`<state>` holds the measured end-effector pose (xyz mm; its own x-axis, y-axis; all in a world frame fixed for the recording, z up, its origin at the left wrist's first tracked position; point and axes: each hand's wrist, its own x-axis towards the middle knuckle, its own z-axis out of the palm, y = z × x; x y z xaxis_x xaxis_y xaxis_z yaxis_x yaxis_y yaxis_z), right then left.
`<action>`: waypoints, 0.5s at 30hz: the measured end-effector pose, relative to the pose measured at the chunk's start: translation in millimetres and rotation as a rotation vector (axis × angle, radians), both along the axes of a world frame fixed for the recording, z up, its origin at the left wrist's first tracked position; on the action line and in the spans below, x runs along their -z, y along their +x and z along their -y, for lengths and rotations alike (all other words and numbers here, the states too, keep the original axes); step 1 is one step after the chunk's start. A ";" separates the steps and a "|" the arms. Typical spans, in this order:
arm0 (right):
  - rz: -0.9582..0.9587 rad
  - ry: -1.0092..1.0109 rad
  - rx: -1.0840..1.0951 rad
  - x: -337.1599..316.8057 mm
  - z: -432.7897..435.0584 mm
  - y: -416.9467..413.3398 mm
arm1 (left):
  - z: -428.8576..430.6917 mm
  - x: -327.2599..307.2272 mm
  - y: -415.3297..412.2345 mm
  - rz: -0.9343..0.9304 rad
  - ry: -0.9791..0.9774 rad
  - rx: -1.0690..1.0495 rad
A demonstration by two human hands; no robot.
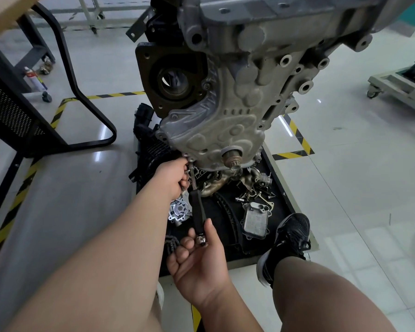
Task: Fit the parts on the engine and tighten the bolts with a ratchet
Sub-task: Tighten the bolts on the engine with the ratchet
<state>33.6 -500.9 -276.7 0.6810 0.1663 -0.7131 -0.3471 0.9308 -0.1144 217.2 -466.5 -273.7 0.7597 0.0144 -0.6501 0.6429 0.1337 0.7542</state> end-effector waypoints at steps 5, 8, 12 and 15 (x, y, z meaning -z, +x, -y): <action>-0.016 -0.030 -0.093 -1.8 0.2 -1.5 | 0.3 -1.4 -1.5 -0.057 -0.065 -0.002; -0.013 -0.056 -0.158 -2.5 1.4 -2.4 | 1.9 -1.7 -2.4 -0.070 -0.082 -0.010; 0.005 -0.059 -0.188 -2.9 2.0 -2.8 | -0.5 -0.4 -2.0 -0.060 -0.051 0.026; 0.011 -0.047 -0.187 -4.1 1.1 -3.5 | -1.5 -0.7 -2.6 -0.037 0.011 0.078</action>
